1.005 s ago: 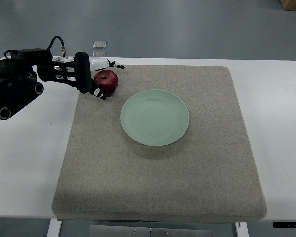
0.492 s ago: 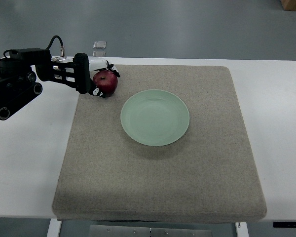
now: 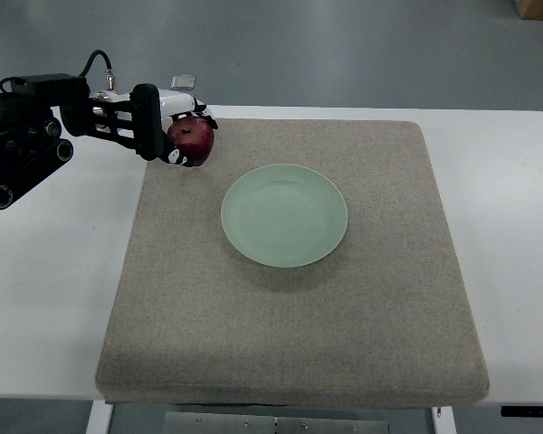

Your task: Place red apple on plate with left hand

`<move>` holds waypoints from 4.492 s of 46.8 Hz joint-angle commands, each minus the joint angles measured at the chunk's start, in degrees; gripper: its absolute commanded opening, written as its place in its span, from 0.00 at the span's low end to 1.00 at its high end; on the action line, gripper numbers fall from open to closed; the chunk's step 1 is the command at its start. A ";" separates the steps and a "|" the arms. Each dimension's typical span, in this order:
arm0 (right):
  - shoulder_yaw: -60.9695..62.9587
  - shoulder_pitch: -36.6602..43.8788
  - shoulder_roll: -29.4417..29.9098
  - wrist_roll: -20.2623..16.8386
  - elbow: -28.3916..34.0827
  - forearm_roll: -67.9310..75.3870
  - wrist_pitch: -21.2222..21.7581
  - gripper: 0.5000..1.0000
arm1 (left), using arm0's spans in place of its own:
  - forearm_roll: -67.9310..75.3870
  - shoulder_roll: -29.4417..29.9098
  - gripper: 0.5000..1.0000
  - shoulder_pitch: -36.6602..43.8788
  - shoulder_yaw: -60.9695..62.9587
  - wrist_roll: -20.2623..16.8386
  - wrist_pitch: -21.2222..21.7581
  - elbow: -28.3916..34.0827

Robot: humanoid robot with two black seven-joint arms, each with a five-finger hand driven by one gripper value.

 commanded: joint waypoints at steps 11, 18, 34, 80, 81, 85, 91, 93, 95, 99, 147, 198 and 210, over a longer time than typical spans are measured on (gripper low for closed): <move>0.00 0.01 0.00 0.01 0.00 0.00 0.00 0.93 | -2.85 -0.12 0.00 -1.03 -0.84 -0.31 -0.88 -8.93; 0.08 0.01 0.00 0.01 0.00 0.00 0.00 0.93 | -5.85 -0.21 0.00 -0.06 -0.14 -0.32 -1.93 -15.96; 0.00 0.01 0.00 0.01 0.00 0.00 0.00 0.93 | -5.41 -2.58 0.00 1.35 4.26 -0.14 -1.94 -17.81; 0.00 0.01 0.00 0.01 0.00 0.00 0.00 0.93 | -4.97 -4.96 0.80 3.02 4.34 0.21 0.44 -15.79; 0.00 0.01 0.00 0.01 0.00 0.00 0.00 0.93 | -4.97 -4.96 0.86 3.02 4.34 0.21 0.44 -15.79; 0.00 0.01 0.00 0.01 0.00 0.00 0.00 0.93 | -4.97 -4.96 0.89 3.02 4.34 0.21 0.44 -15.79; 0.00 0.01 0.00 0.01 0.00 0.00 0.00 0.93 | -4.97 -4.96 0.90 3.02 4.34 0.21 0.44 -15.79; 0.00 0.01 0.00 0.01 0.00 0.00 0.00 0.93 | -4.97 -4.96 0.92 3.02 4.34 0.21 0.44 -15.88; 0.00 0.01 0.00 0.01 0.00 0.00 0.00 0.93 | -4.97 -4.96 0.92 3.02 4.34 0.21 0.26 -15.88; 0.00 0.01 0.00 0.01 0.00 0.00 0.00 0.93 | -5.06 -4.96 0.92 3.02 4.34 0.21 0.17 -15.88; 0.08 0.01 0.00 0.01 0.00 0.00 0.00 0.93 | -50.13 -2.32 1.00 3.28 -1.98 0.91 0.18 1.87; 0.00 0.01 0.00 0.01 0.18 0.26 0.61 0.93 | -107.98 0.67 1.00 11.63 -9.72 16.38 -18.92 12.95; -0.09 -0.08 0.00 0.01 0.35 0.26 0.79 0.93 | -107.98 0.49 1.00 11.63 -9.81 16.47 -18.92 12.95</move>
